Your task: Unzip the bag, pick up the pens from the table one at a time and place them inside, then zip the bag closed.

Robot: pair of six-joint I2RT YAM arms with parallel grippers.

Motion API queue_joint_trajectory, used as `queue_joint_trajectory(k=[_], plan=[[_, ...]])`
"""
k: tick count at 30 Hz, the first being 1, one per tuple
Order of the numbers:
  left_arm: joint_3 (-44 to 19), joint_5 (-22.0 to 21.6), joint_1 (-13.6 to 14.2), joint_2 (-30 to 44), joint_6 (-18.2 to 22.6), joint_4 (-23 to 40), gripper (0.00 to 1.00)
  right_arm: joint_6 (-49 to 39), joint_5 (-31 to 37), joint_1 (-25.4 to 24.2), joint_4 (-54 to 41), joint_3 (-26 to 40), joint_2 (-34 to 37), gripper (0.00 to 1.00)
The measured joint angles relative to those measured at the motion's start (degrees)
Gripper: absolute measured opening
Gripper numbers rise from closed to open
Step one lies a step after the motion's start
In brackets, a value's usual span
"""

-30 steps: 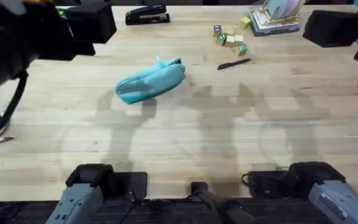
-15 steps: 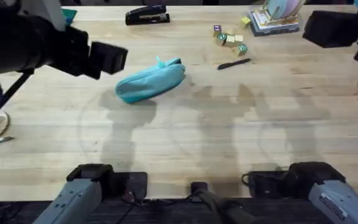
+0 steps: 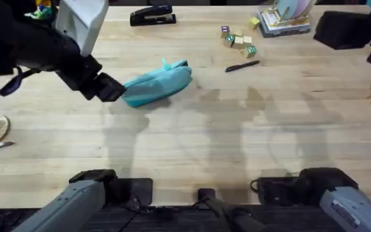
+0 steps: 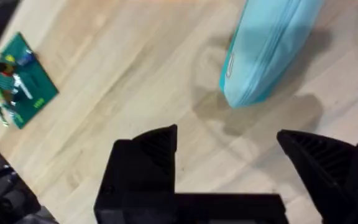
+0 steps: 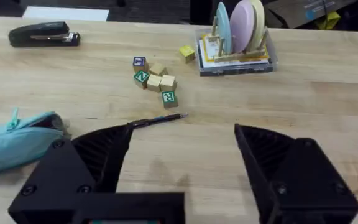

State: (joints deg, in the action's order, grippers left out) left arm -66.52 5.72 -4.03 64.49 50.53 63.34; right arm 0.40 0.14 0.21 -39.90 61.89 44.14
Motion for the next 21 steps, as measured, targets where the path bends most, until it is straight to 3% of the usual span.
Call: queue_joint_trajectory(k=[6,9,15,21], plan=[[0.0,5.1,-6.9,5.9,4.3,0.3,0.993,0.0,0.0,0.0,0.0,0.0,0.0,0.998],[0.0,8.5,-9.1,9.0,5.3,0.3,0.993,0.0,0.0,0.0,0.0,0.0,0.0,0.998],[0.0,14.2,-9.7,15.4,6.3,0.3,0.993,0.0,0.0,0.0,0.0,0.0,0.0,0.997],[0.0,15.8,-9.7,21.8,7.5,-0.3,0.993,0.0,0.0,0.0,0.0,0.0,0.0,0.998]])
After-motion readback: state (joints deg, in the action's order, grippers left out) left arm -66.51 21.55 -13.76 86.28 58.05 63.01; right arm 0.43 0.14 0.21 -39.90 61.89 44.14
